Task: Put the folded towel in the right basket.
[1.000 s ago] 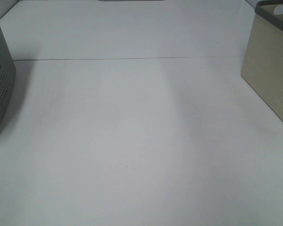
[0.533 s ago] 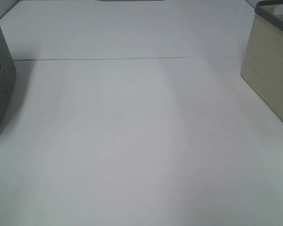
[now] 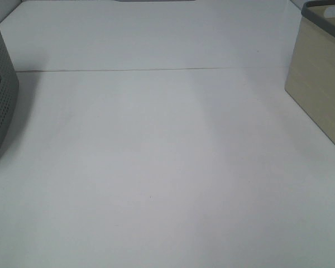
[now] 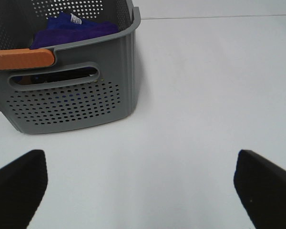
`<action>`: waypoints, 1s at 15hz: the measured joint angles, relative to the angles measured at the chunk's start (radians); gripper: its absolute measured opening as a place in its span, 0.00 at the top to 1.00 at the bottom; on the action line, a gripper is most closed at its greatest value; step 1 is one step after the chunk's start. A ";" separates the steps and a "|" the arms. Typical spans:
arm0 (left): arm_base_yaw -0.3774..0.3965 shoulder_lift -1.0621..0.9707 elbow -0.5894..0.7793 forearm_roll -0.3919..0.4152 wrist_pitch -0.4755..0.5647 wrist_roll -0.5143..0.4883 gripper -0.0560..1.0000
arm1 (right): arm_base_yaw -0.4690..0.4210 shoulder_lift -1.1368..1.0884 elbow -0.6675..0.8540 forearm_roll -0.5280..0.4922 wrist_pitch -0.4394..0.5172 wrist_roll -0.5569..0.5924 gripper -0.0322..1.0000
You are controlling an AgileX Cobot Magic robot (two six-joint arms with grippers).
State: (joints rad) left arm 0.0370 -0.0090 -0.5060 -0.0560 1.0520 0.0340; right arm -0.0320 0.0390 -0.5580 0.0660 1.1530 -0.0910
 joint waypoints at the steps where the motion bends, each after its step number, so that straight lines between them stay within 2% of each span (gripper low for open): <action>1: 0.000 0.000 0.000 0.000 0.000 0.000 0.01 | 0.004 -0.036 0.012 0.000 0.001 0.001 0.02; 4: 0.000 0.000 0.000 0.000 0.000 0.000 0.01 | 0.005 -0.044 0.043 0.006 0.007 0.008 0.02; 7: 0.000 0.000 0.000 0.000 0.000 0.000 0.01 | 0.005 -0.044 0.101 0.006 -0.031 0.010 0.03; 15: 0.000 0.000 0.000 0.000 0.000 0.000 0.01 | 0.005 -0.044 0.104 0.008 -0.037 0.012 0.03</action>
State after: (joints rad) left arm 0.0370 -0.0090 -0.5060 -0.0560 1.0520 0.0340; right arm -0.0270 -0.0050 -0.4540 0.0740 1.1160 -0.0790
